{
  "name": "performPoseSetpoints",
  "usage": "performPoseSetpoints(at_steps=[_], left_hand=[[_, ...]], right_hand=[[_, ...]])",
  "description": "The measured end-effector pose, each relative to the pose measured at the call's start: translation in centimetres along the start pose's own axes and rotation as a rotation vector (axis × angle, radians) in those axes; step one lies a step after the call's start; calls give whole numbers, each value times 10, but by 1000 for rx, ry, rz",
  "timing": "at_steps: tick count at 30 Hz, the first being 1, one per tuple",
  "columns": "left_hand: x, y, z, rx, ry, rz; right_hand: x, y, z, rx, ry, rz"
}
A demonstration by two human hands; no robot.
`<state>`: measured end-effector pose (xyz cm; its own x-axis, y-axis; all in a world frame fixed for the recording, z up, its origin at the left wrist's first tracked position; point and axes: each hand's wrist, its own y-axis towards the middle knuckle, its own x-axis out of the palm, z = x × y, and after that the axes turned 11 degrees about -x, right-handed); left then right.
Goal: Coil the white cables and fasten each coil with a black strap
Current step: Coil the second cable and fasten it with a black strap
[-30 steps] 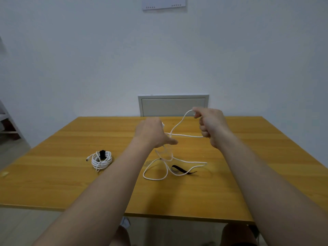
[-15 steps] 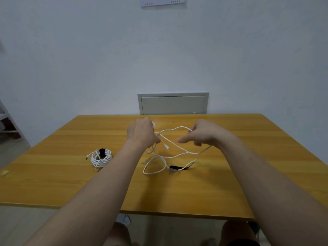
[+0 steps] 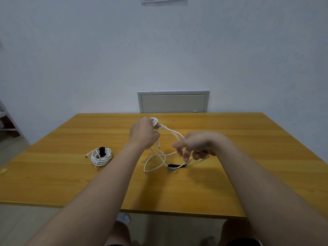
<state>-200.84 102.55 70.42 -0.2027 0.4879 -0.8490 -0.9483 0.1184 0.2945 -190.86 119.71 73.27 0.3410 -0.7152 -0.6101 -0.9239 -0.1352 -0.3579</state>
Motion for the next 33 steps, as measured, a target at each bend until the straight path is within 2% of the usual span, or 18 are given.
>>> performPoseSetpoints(at_steps=[3,5,10,16,20,28,33], left_hand=[[-2,-1,2,-48,-104,-46],[-3,-2,5,-65,-167,-94],[-5,-2,13,-116,-351,-202],[-2,-5,13,-158,-482,-251],[0,-6,14,-145,-417,-281],[0,-5,18,-185,-343,-234],[2,-4,18,-200,-420,-262]], right_hand=[[2,5,0,-138,245,355],[4,5,-2,-231,393,527],[9,11,-6,-411,464,739],[6,11,-8,-506,613,777],[7,10,-9,-572,665,788],[14,13,-12,-660,842,863],[12,13,-12,-737,1128,758]])
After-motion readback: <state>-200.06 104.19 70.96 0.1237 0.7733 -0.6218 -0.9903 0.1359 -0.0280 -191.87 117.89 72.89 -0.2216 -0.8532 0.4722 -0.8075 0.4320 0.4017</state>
